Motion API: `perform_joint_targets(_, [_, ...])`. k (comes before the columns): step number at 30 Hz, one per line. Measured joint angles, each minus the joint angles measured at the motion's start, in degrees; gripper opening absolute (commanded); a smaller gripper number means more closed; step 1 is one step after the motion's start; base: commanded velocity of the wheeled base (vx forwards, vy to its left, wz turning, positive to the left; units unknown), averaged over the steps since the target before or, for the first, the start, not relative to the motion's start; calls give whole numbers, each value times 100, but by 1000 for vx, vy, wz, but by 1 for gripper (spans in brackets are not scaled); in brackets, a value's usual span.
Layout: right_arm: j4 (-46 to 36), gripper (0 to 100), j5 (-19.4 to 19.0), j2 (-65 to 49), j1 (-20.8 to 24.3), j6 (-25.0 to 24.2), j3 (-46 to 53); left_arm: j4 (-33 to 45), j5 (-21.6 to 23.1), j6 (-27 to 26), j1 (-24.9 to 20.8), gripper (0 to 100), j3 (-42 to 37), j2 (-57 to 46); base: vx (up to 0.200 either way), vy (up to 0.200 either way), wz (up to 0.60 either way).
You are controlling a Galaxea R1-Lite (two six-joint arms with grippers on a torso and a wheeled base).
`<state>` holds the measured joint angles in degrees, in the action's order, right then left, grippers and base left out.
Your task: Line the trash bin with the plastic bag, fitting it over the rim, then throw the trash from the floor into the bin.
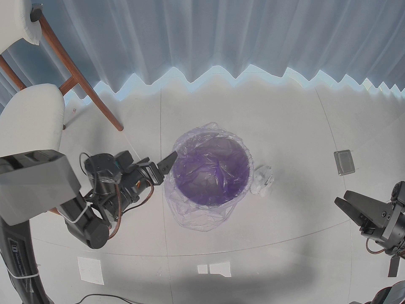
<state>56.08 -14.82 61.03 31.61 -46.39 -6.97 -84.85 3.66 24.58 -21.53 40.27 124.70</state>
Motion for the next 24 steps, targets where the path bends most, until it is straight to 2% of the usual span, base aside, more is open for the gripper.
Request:
perform_joint_targets(5, [0,100,29,239,-30,-24,-151,7,321,-13,-16,100,-322,-1143,0,0,0])
perform_joint_targets(11, [-117,100,62,1074,-430,33,-749,833,830,165,105,100,-408,-2664,0,-33,0])
perform_joint_targets(16, [-377,100,205,2282,-841,495,-1521,1376,1536,503,469,100,-358,-3545,0,-200,0])
perform_joint_targets(24, [-644,100,957,4485,-1221,1425,-2984,1840,2483,829,1145,100,-322,-4353,0,-200,0])
